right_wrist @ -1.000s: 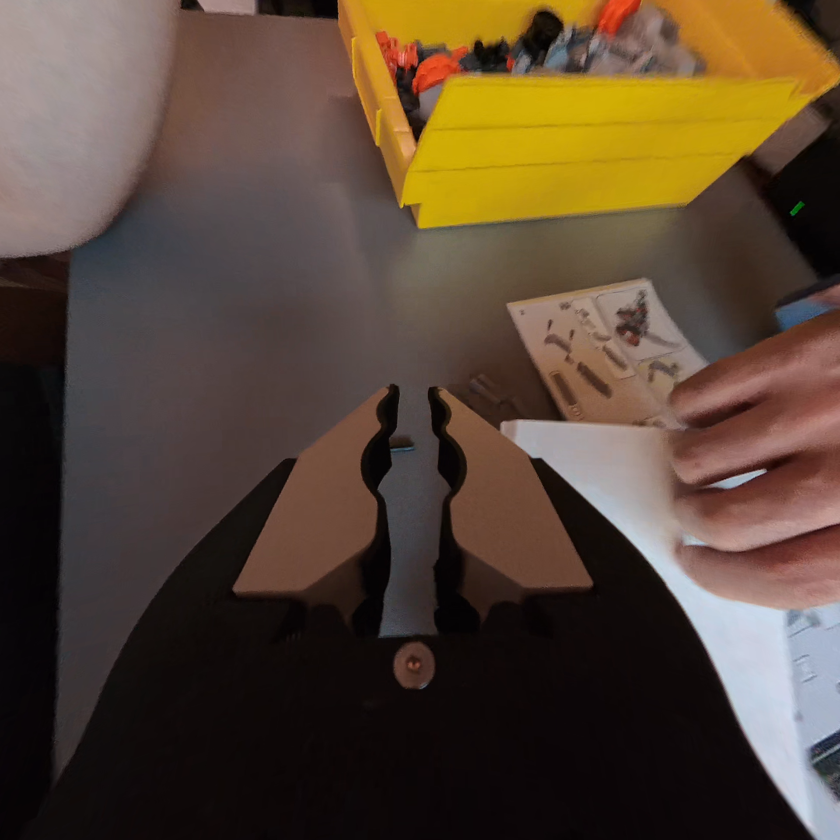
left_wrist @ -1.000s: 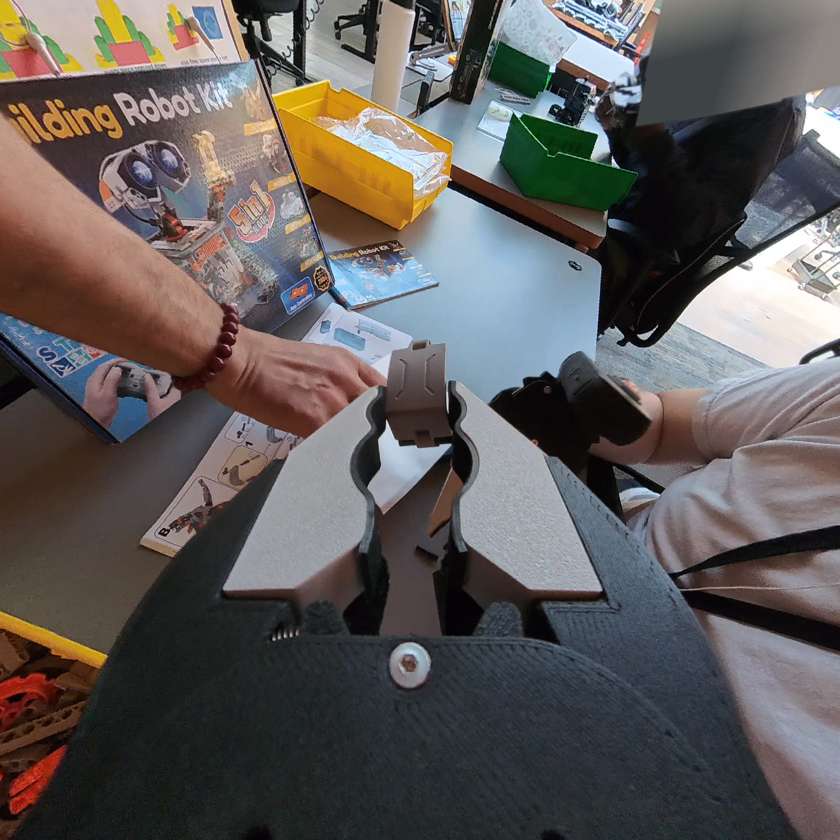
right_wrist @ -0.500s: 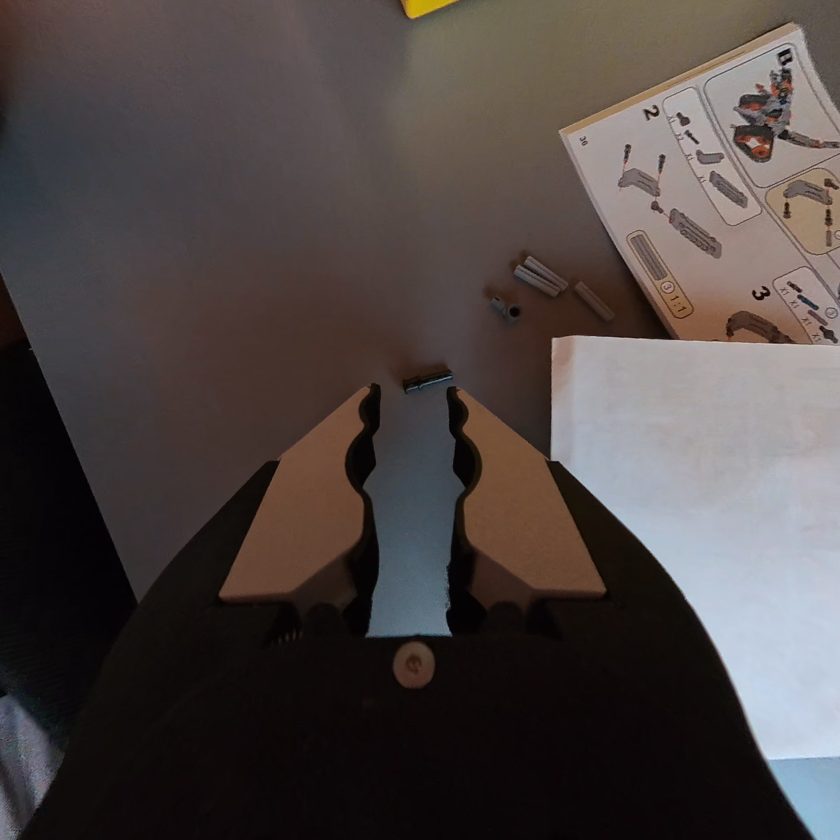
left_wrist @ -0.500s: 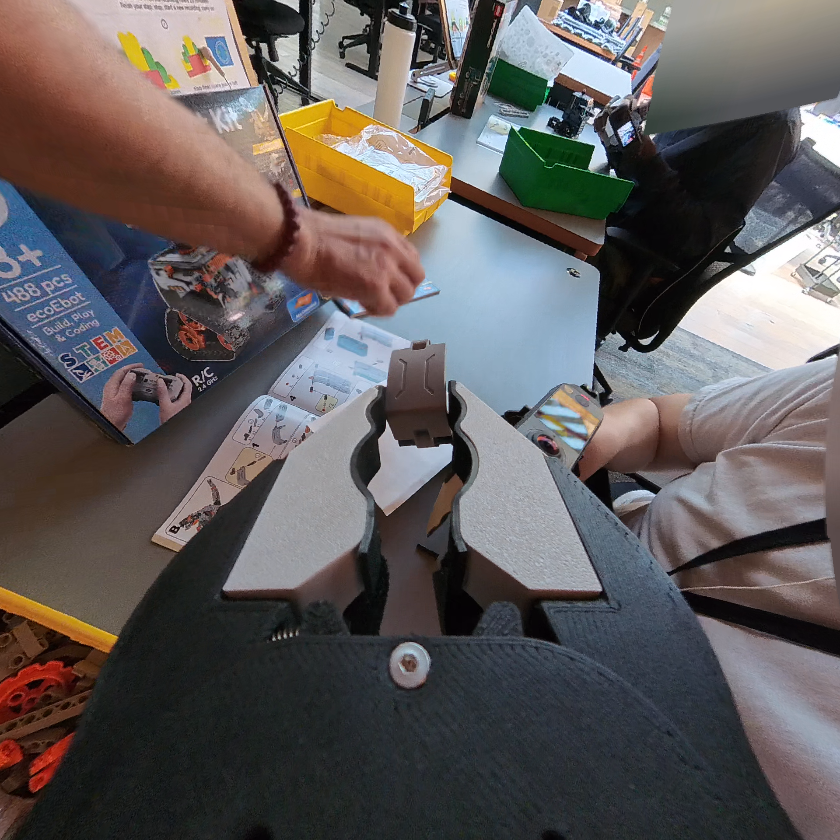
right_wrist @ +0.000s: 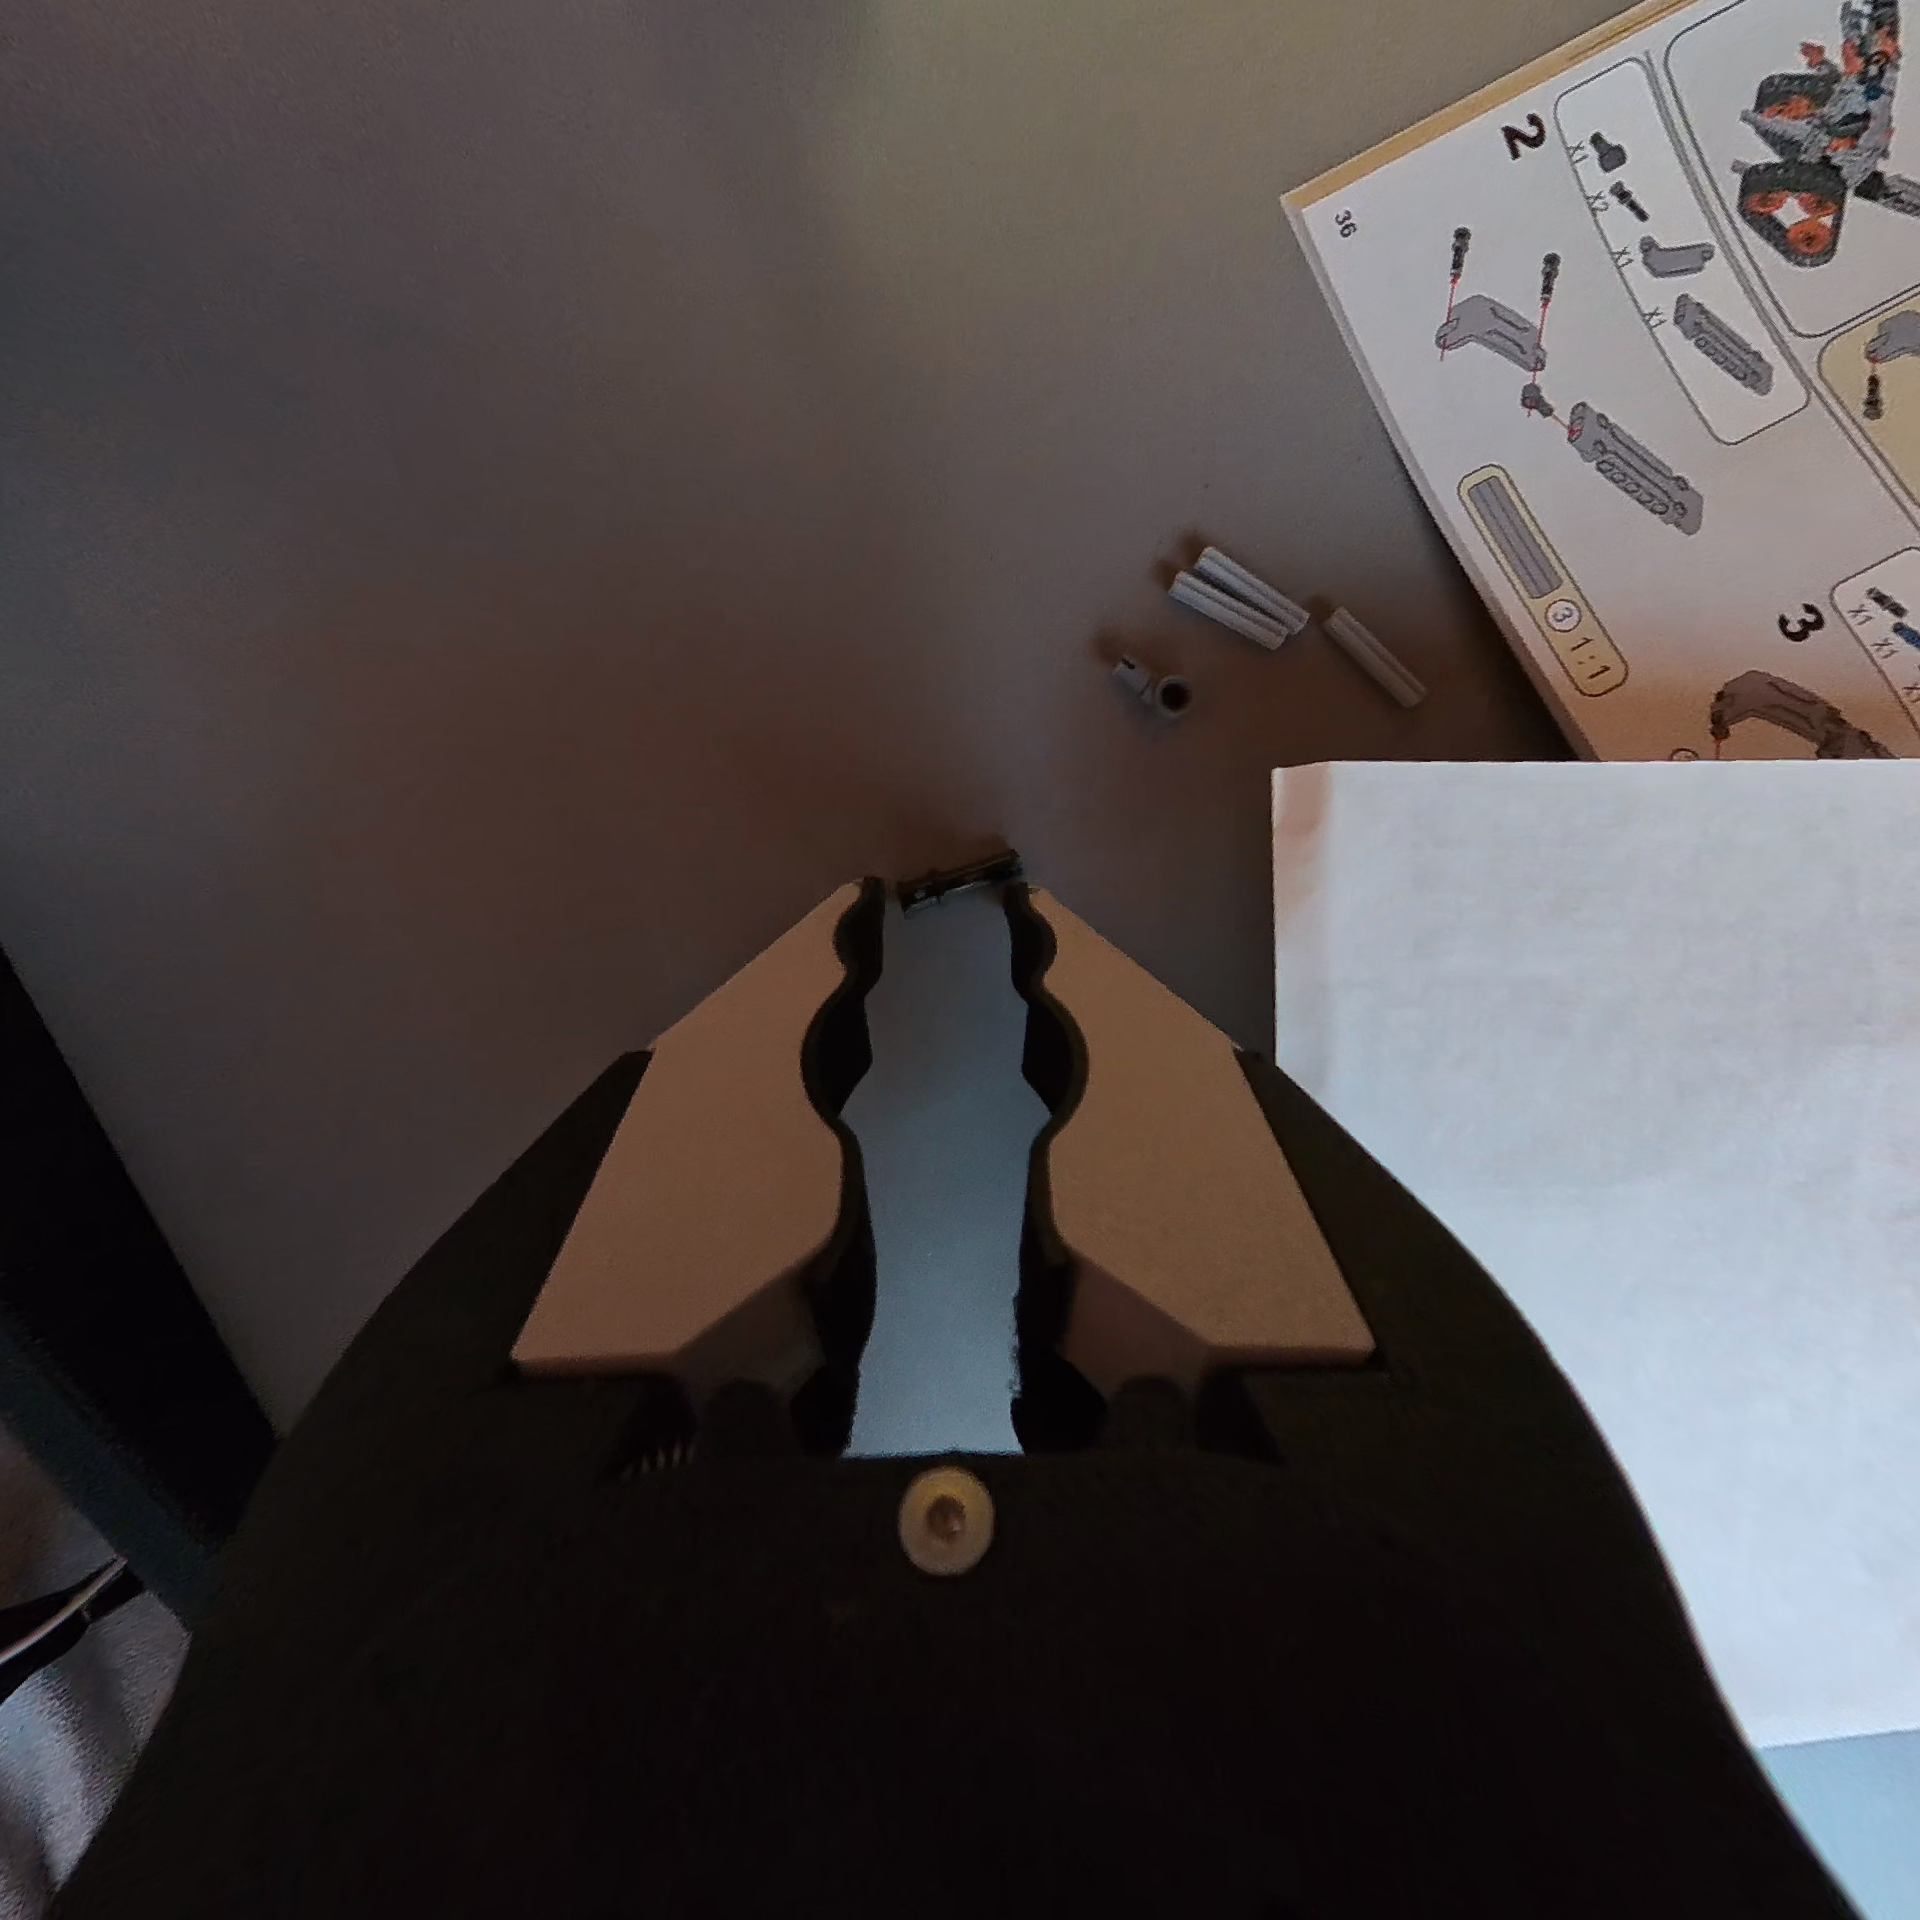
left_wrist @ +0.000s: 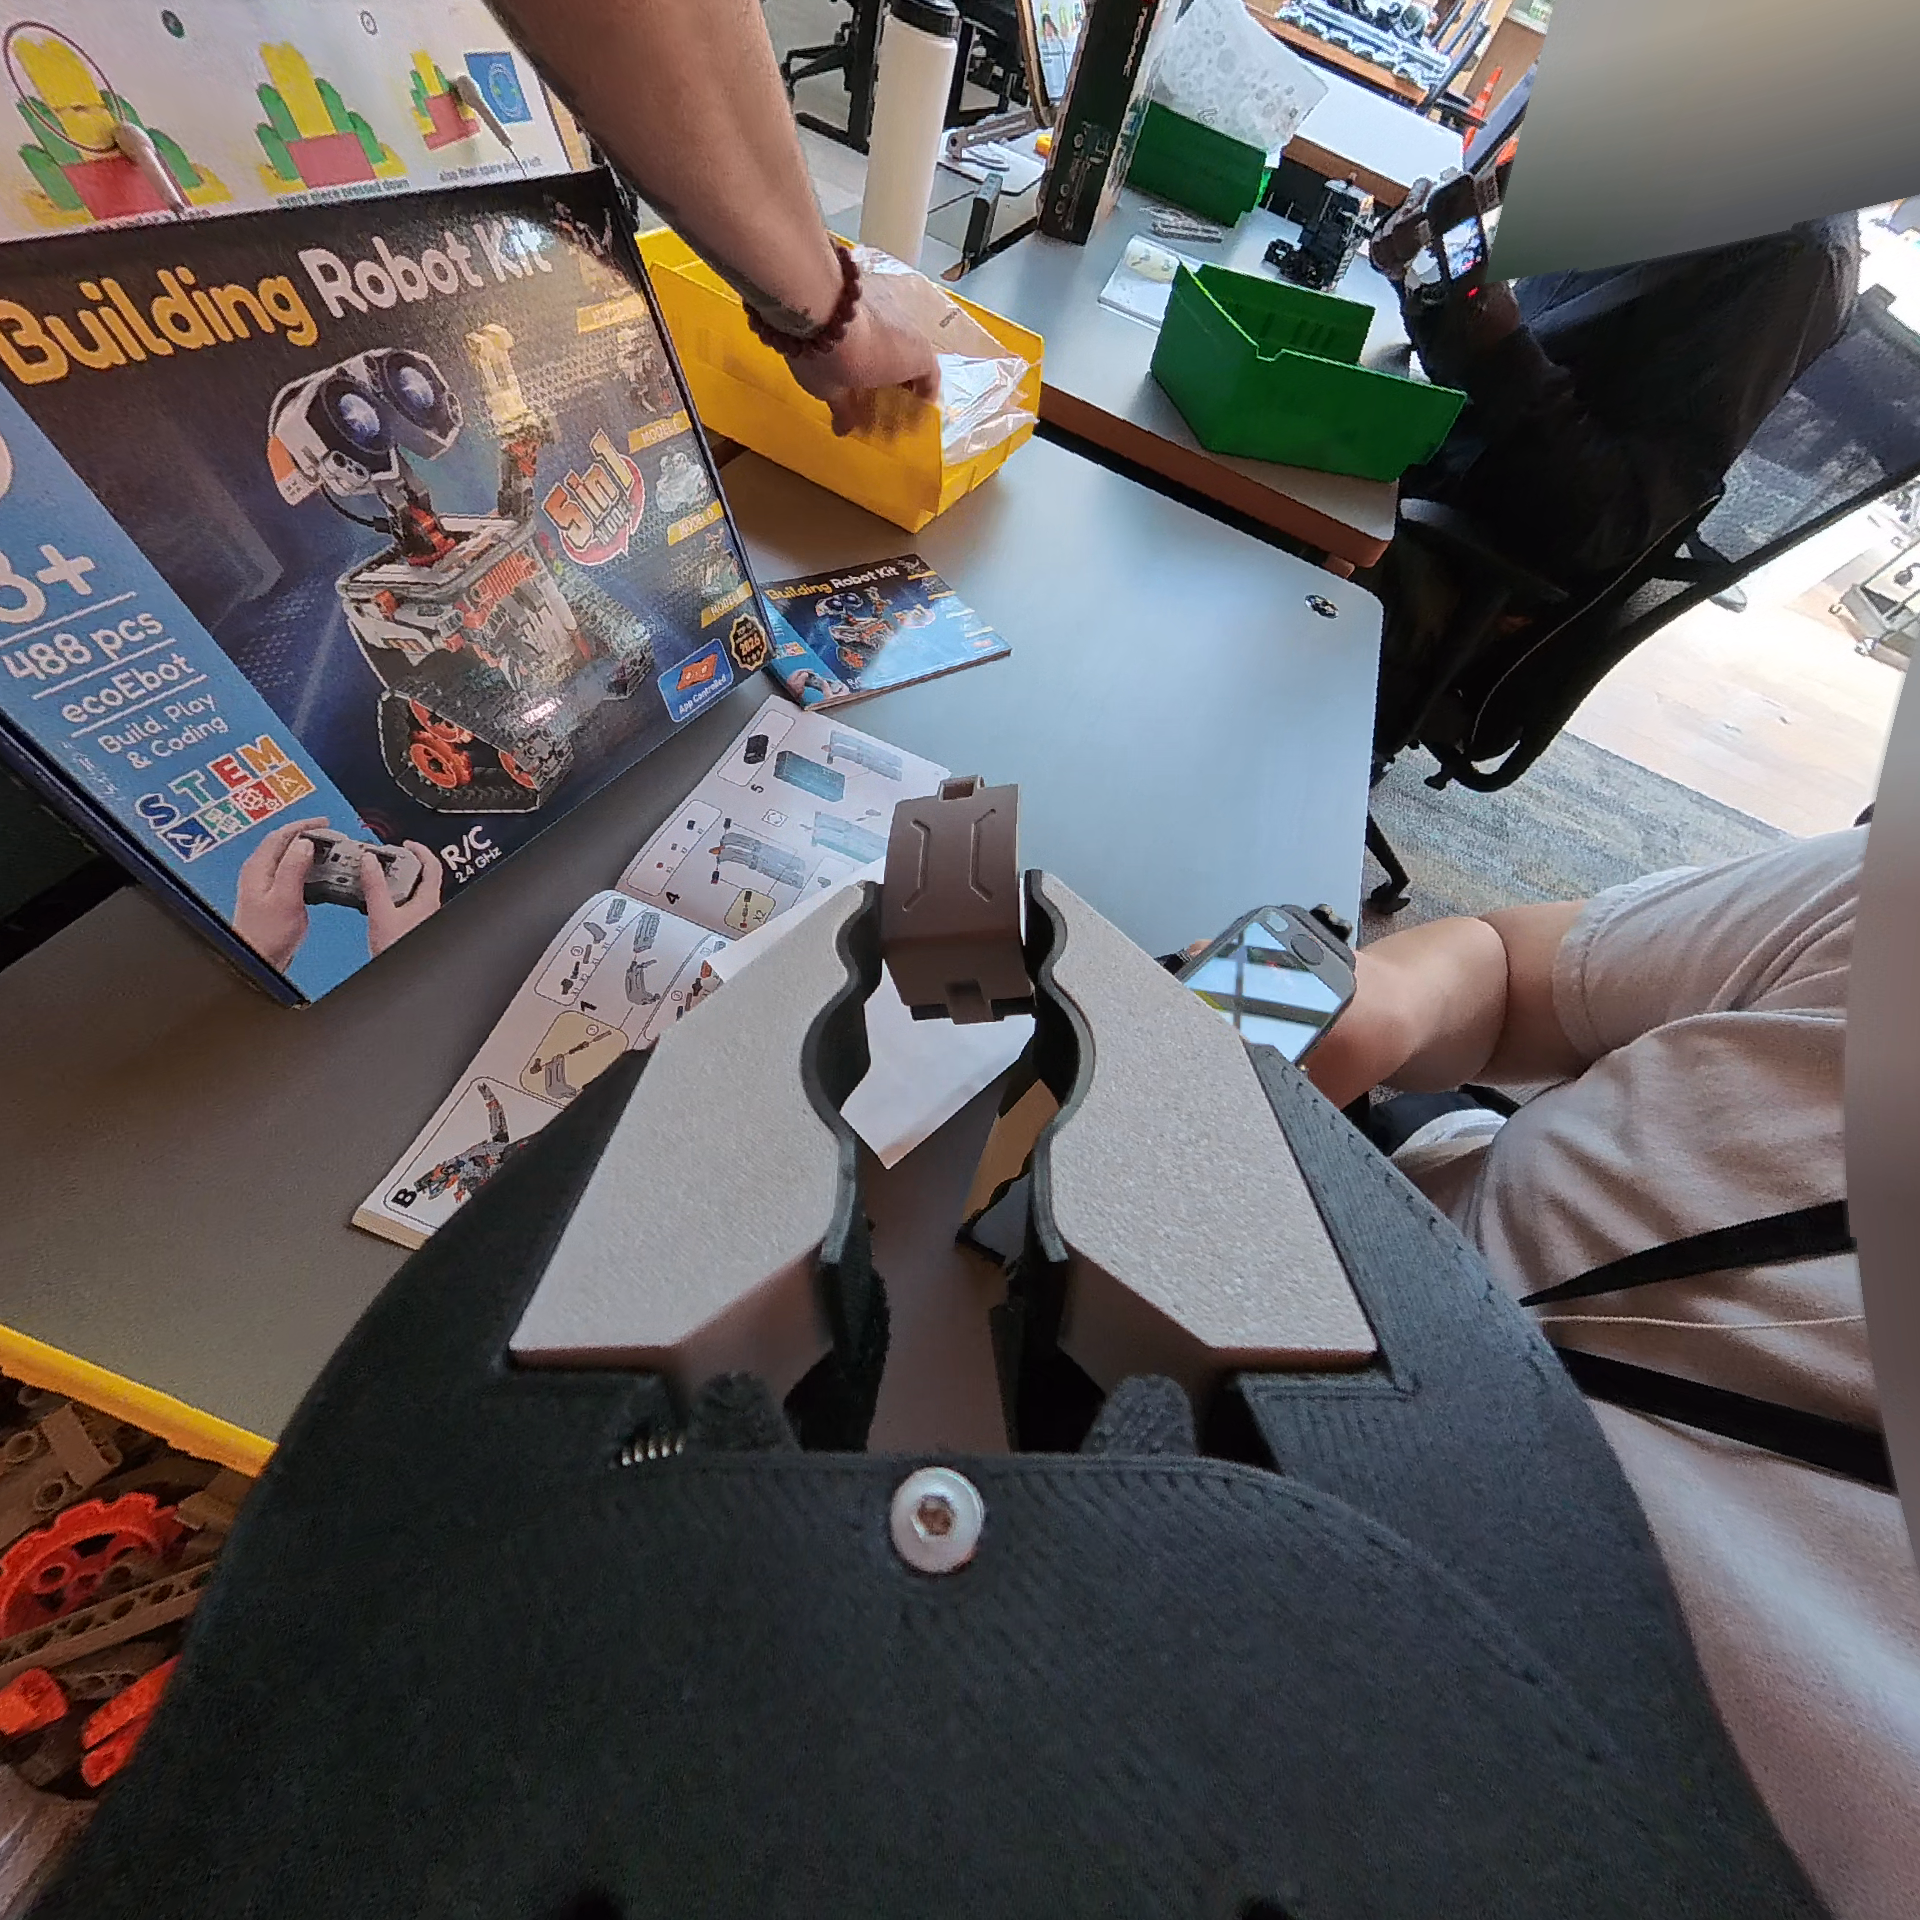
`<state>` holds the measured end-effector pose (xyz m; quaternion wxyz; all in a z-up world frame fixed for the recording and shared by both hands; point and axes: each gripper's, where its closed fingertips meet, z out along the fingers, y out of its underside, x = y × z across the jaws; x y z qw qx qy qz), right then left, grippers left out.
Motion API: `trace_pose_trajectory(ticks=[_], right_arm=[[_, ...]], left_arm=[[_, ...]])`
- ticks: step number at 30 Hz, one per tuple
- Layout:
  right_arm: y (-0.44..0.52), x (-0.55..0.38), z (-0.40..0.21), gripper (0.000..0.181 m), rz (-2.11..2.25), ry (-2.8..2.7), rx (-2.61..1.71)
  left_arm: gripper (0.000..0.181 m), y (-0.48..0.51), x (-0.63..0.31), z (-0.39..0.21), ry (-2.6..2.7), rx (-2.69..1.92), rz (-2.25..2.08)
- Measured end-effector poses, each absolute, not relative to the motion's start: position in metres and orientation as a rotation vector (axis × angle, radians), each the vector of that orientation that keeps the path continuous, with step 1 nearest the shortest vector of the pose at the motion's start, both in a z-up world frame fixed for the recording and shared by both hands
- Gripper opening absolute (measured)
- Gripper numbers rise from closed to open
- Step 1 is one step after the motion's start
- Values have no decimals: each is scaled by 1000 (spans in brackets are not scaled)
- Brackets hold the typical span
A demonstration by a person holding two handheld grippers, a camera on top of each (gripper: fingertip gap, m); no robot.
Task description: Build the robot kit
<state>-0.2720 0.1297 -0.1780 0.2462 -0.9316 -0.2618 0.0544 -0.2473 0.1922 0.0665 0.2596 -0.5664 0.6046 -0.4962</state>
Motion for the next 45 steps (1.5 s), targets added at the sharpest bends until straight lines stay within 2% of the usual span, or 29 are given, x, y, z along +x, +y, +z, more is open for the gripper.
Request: trace_pose_trajectory(ticks=[3,11,19,21,23,24,32,34,35,40,45], right_arm=[[129,-276,-178,9,167,-754,-2522],[109,-280,-170,9,411,-951,-2351],[74,-268,-176,9,396,-1249,-2204],[73,-267,-176,10,394,-1222,-2203],[74,-262,-176,26,369,-1142,-2228],[73,-261,-175,27,366,-1097,-2239],[77,-258,-175,28,323,-624,-2269],[78,-262,-177,21,305,-648,-2255],[78,-263,-176,8,303,-670,-2252],[85,-259,-175,6,251,-785,-2265],[97,-265,-136,6,481,-791,-2132]], left_arm=[[25,192,-247,66,1636,-1537,-1349],[25,204,-246,49,1655,-1620,-1250],[25,199,-245,45,1679,-1630,-1239],[25,197,-244,44,1687,-1627,-1230],[25,194,-244,45,1679,-1628,-1236],[25,192,-245,44,1681,-1633,-1242],[25,187,-256,42,1658,-1636,-1190],[25,185,-255,44,1667,-1626,-1184],[25,184,-254,45,1676,-1618,-1175],[25,180,-250,48,1706,-1587,-1163],[25,186,-244,28,1769,-1655,-1096]])
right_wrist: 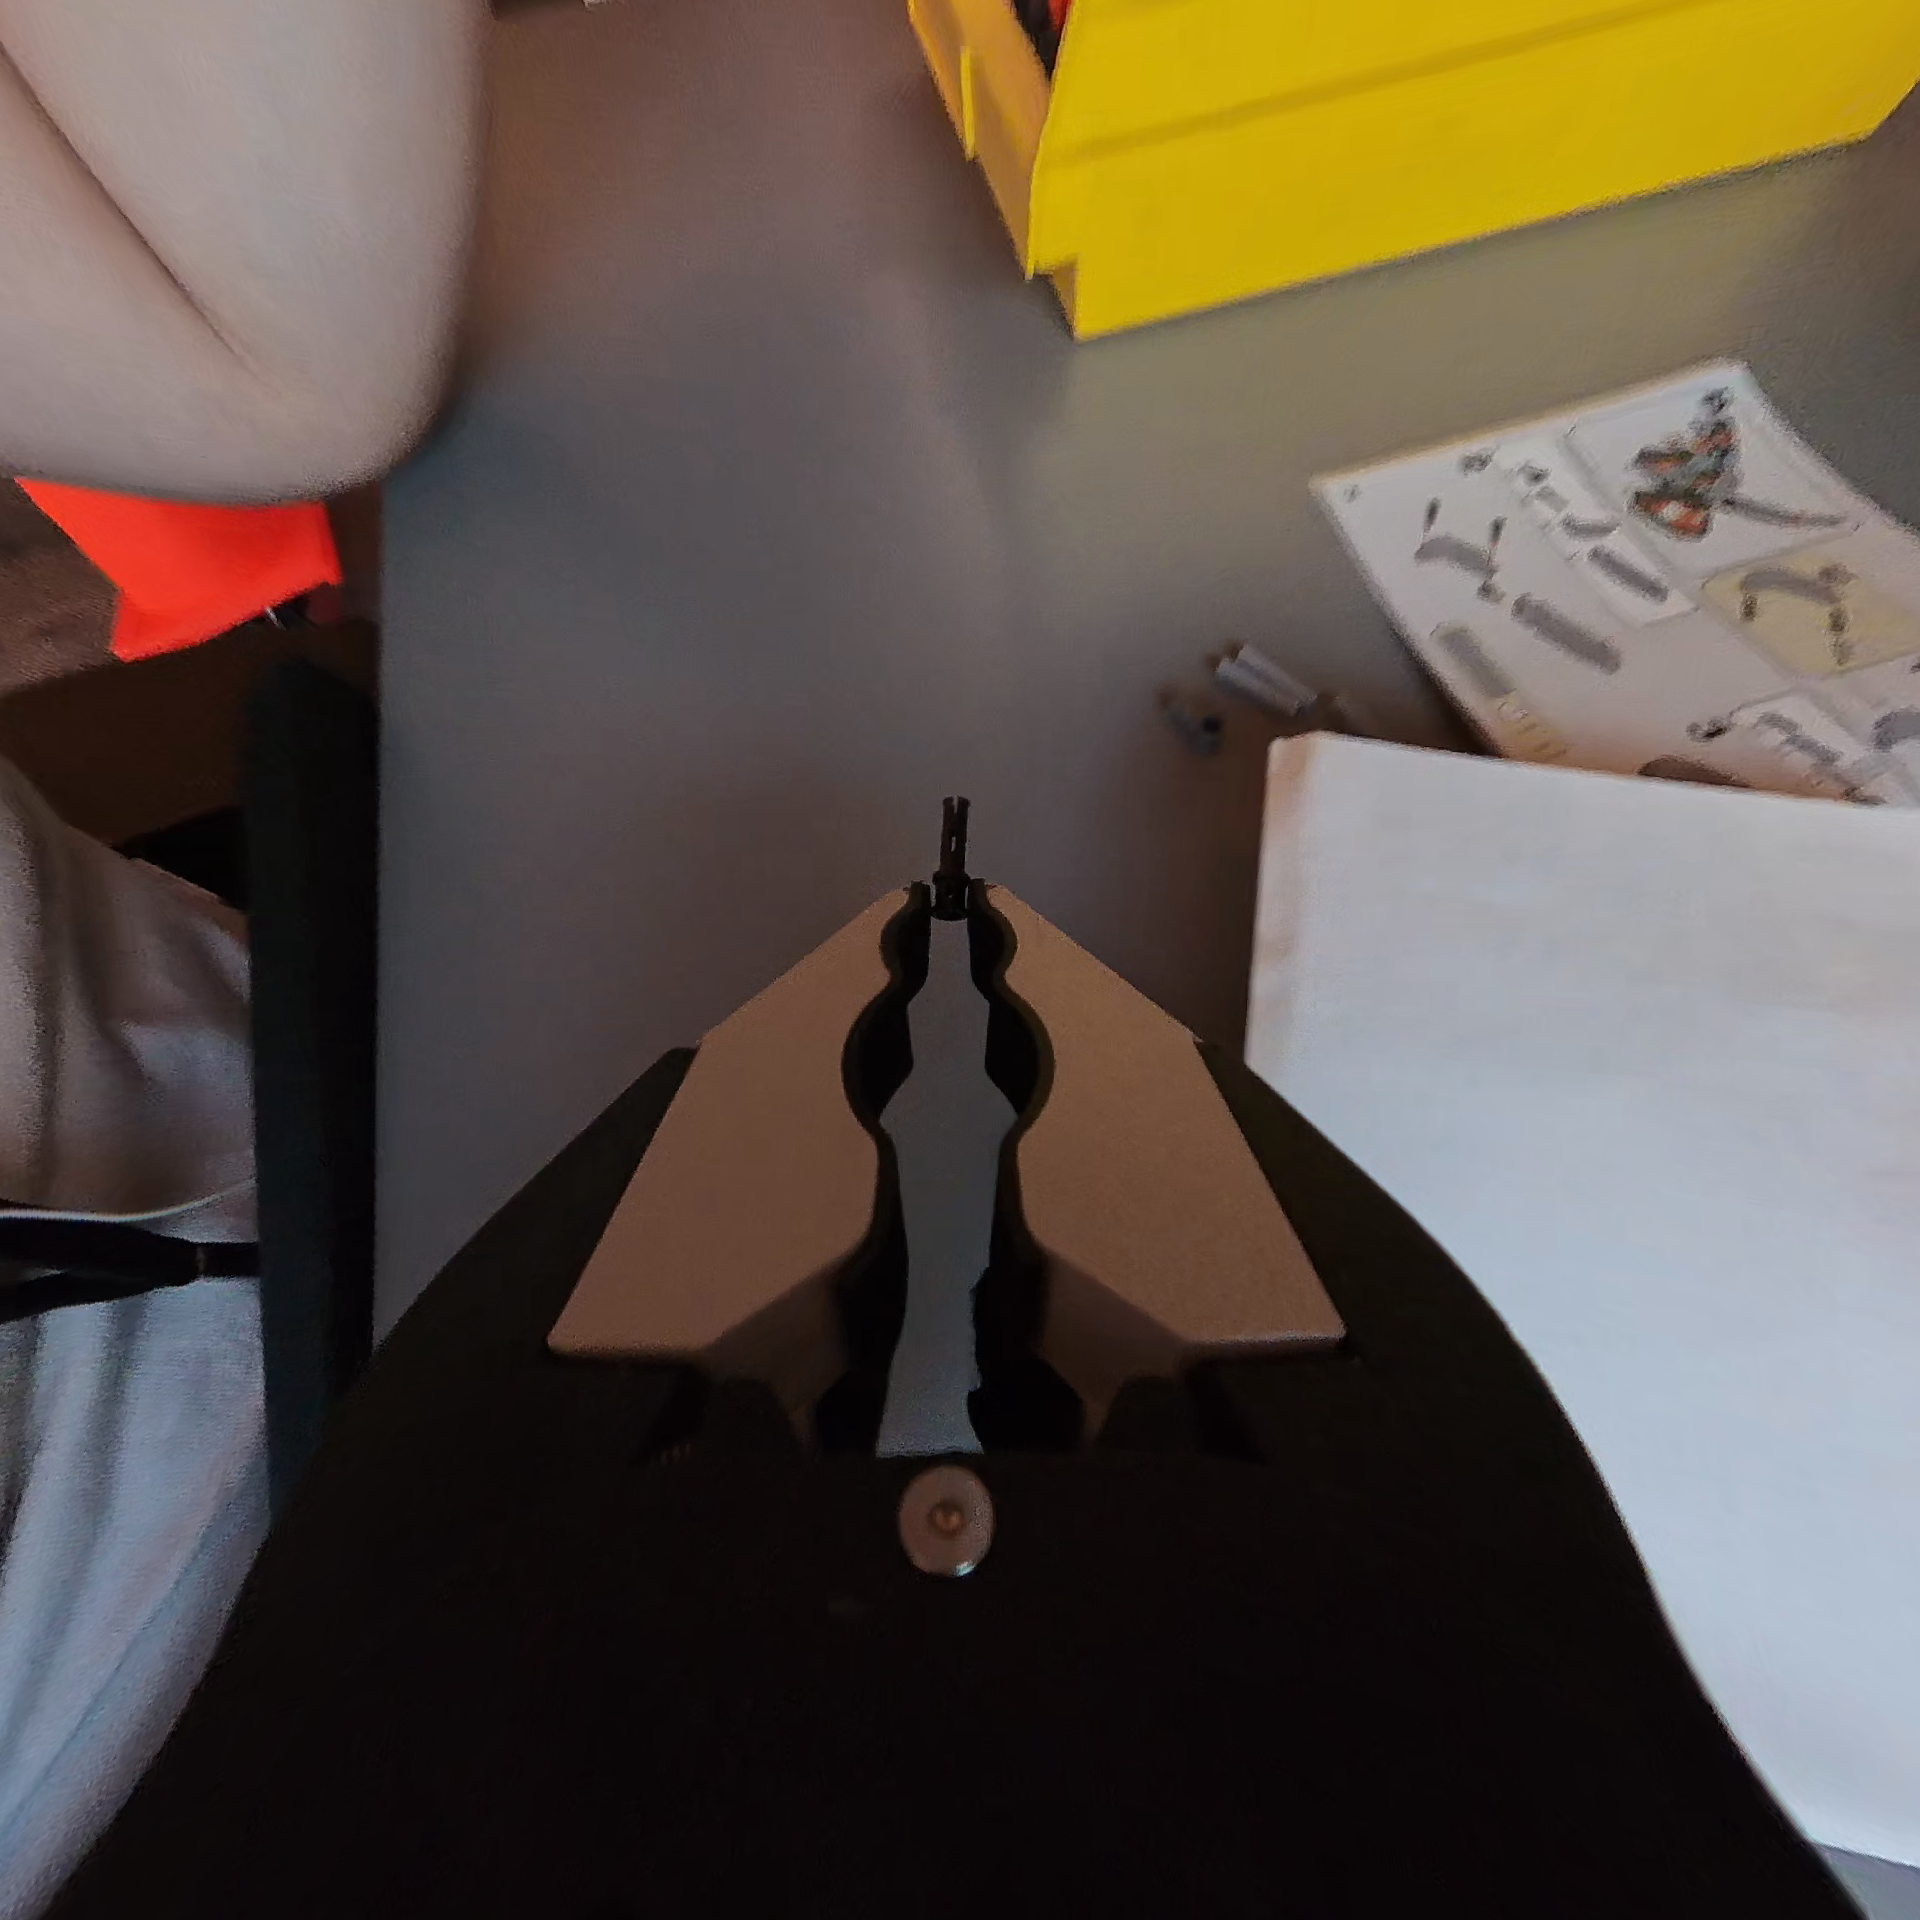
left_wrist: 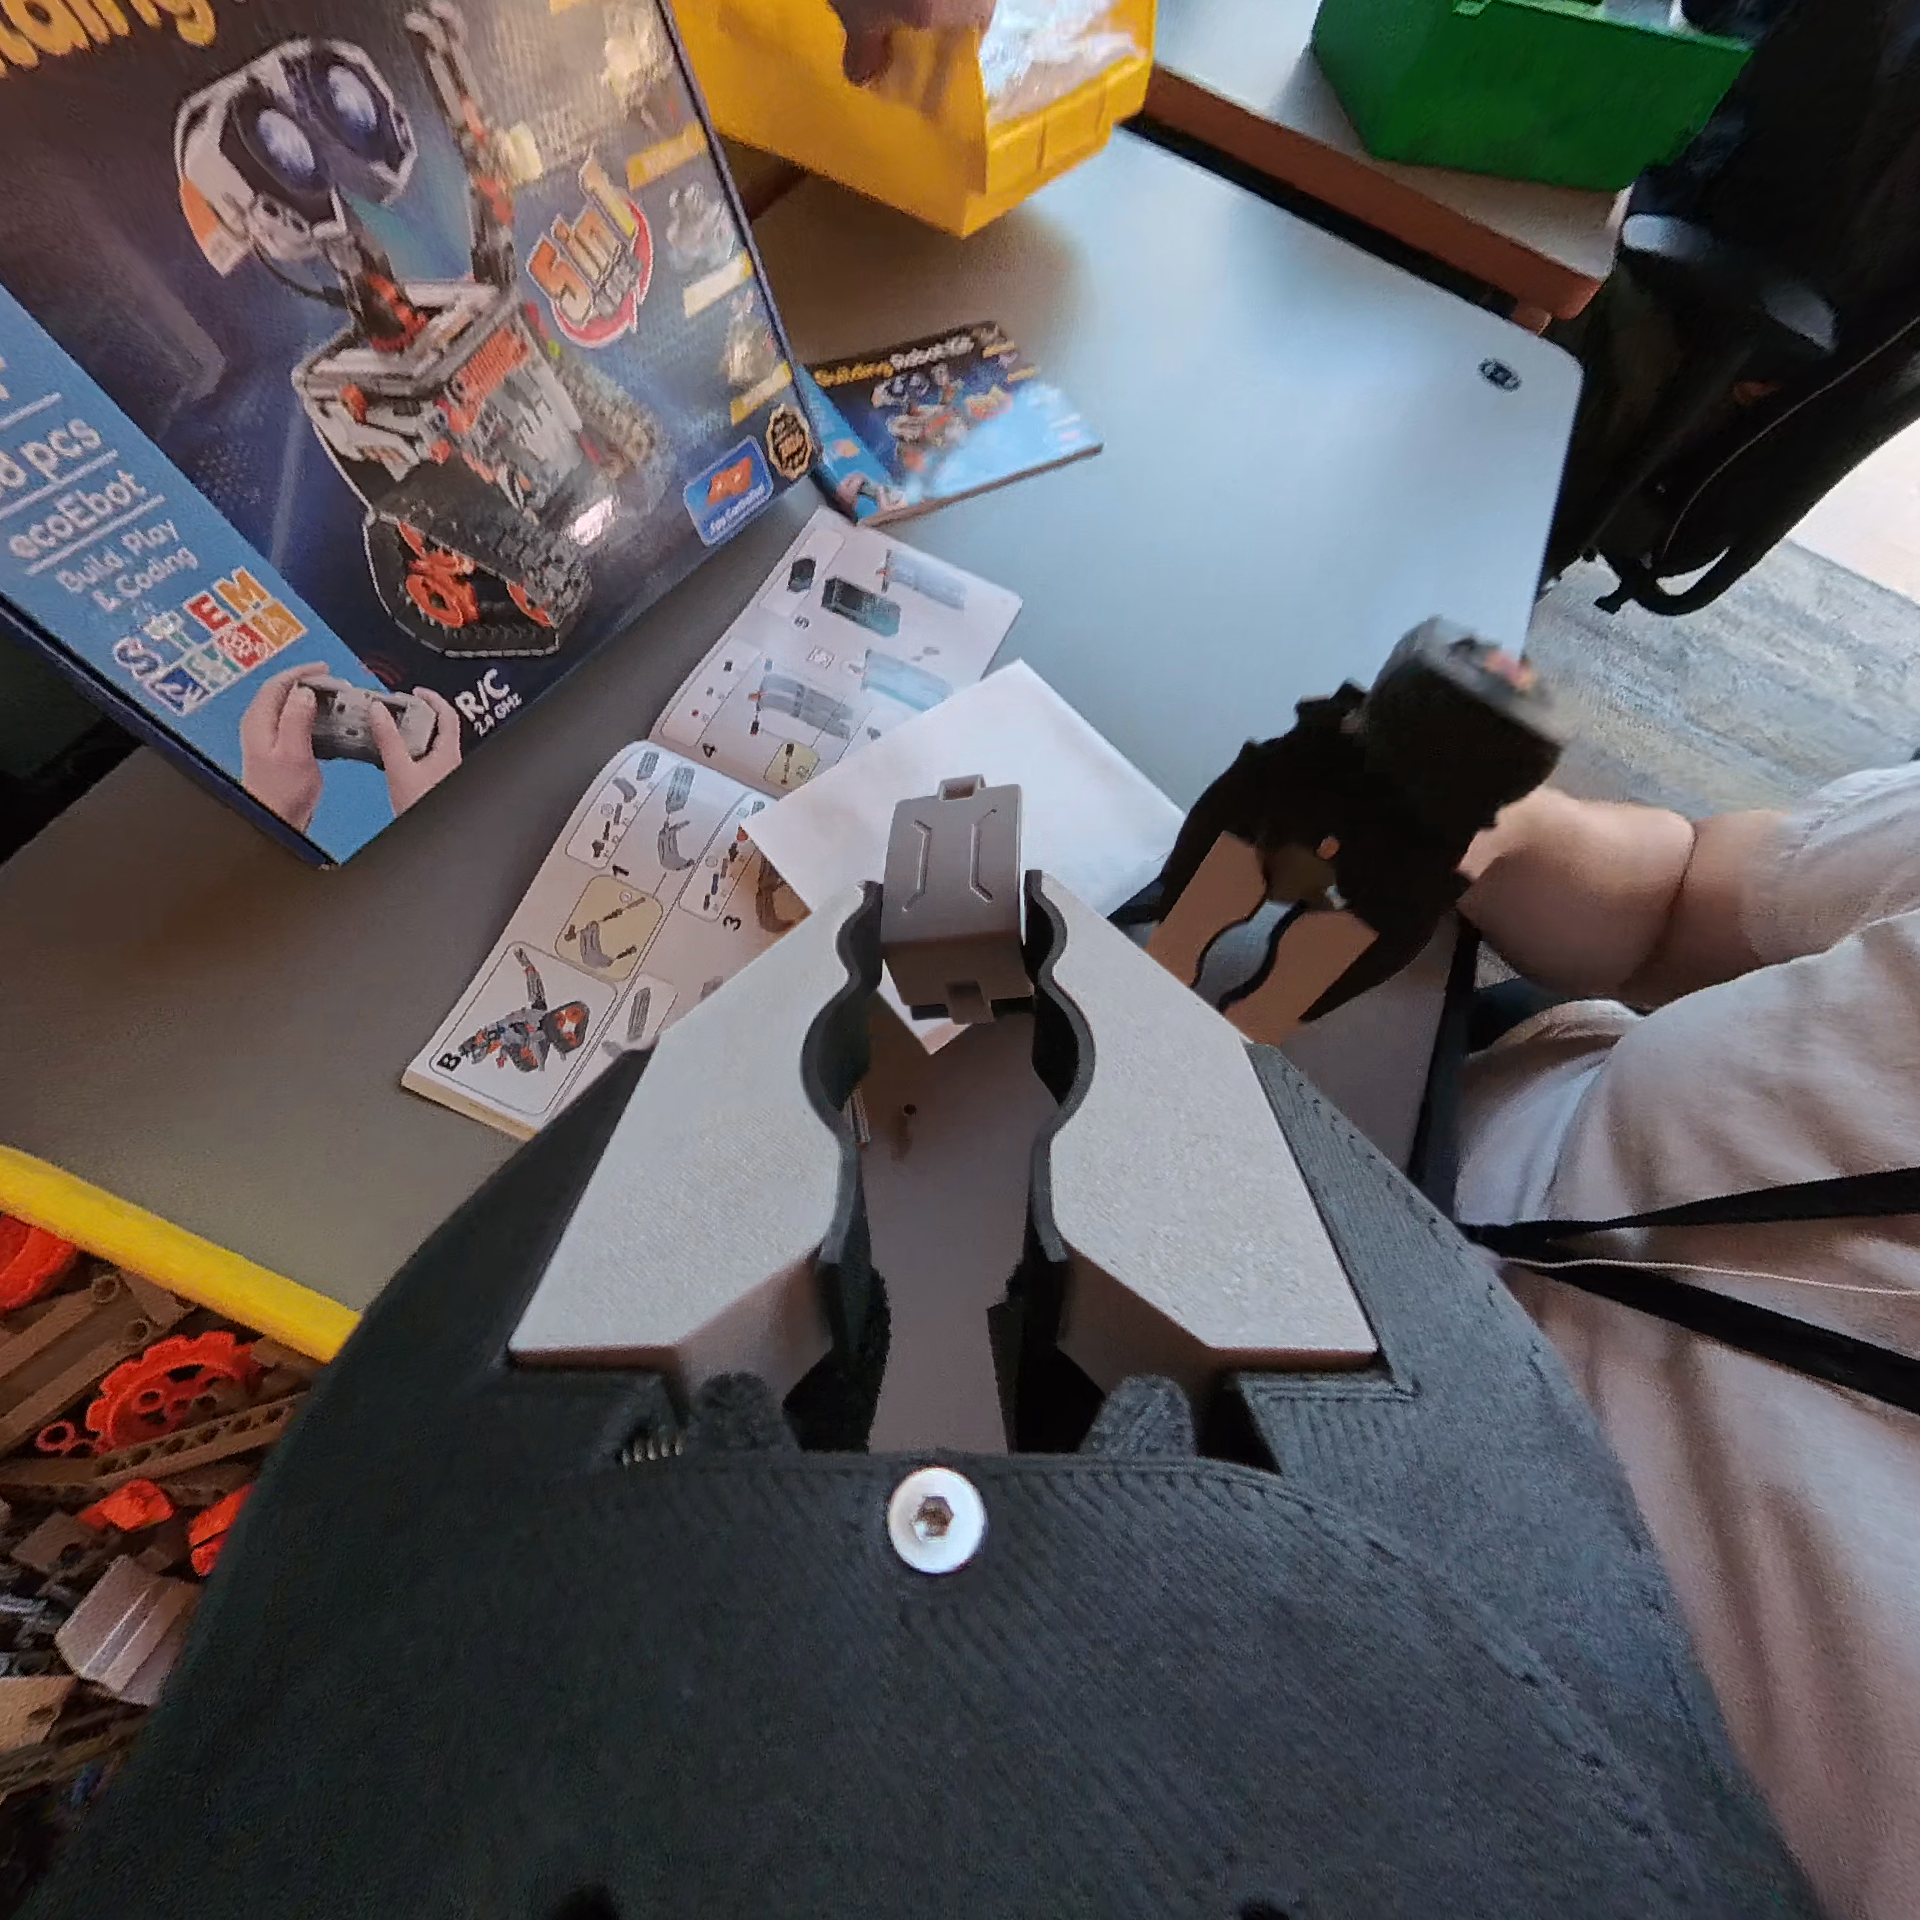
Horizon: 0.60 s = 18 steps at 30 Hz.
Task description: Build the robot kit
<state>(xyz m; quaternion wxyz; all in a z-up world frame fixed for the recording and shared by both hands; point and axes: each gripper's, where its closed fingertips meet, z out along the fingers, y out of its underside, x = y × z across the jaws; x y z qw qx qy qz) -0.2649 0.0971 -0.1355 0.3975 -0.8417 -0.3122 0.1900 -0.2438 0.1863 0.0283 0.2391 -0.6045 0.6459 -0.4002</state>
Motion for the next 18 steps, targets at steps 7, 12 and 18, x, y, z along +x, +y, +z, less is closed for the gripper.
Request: trace_pose_trajectory(ticks=[7,12,18], right_arm=[[142,-241,-42,5,597,-627,-2030],[169,-218,-13,5,461,-569,-2163],[172,-211,-20,5,324,-604,-2314]], left_arm=[[25,200,-230,-12,1833,-1796,-953],[25,207,-226,-20,1809,-1861,-971],[25,207,-228,-17,1789,-1886,-998]])
